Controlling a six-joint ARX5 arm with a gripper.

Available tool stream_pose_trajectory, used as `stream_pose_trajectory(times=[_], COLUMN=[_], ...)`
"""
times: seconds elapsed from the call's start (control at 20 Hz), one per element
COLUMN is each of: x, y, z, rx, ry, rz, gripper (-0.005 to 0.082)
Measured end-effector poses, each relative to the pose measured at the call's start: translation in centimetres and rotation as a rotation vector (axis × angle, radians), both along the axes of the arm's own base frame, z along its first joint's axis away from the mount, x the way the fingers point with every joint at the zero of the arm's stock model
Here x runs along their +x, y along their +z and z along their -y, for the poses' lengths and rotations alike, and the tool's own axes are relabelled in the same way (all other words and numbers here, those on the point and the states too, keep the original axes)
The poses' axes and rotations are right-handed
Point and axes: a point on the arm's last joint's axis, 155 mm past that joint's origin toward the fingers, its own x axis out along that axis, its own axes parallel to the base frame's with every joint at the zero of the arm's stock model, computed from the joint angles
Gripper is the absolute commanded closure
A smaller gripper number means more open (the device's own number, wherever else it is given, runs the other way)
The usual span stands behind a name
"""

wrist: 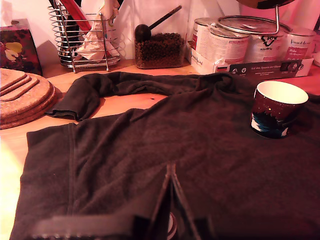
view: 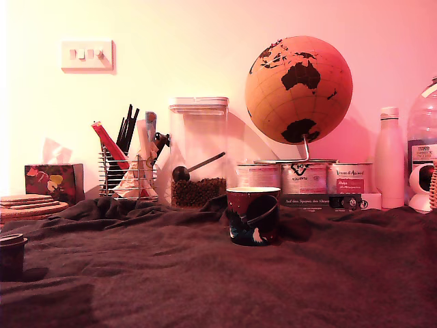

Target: Pick up the coffee capsules on the table and drop them inside the coffee cup

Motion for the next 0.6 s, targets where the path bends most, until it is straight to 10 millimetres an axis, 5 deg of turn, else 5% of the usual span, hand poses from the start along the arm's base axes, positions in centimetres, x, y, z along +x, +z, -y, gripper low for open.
stream_pose_trajectory(times=[0.15, 0.6], x=[-1.4, -1.5], y=[-2.7, -2.8], z=[-0.1, 0.2], rx=[0.003, -0.022], ry=[-0.008, -0.011], rz=[-0.112, -0.126], gripper=[0.0789, 0.0788])
